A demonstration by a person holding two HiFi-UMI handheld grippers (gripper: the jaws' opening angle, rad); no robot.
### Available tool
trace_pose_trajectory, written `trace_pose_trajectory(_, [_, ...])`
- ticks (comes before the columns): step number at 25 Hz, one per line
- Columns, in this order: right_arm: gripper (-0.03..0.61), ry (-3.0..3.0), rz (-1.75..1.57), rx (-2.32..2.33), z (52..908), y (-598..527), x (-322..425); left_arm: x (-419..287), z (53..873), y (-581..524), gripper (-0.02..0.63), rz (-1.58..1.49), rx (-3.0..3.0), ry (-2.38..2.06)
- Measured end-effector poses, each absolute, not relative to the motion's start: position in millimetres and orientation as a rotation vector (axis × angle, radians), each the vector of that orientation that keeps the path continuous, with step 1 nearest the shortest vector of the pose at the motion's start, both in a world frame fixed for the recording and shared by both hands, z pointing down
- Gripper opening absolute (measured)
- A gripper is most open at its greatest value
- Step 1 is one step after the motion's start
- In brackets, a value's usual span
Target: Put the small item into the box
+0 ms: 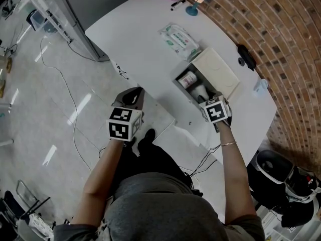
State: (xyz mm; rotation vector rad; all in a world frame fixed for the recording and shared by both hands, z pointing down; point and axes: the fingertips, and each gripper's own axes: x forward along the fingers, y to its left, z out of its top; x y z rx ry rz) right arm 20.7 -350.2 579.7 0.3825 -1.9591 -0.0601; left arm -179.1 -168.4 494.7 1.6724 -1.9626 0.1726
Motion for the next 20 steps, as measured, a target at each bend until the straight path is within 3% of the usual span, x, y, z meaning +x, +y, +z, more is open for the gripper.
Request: trace_pose_trajectory(20, [0.183, -2.069, -0.042, 0.492, 565, -362, 23, -178, 499, -166, 0.034, 0.176, 1.681, -1.940])
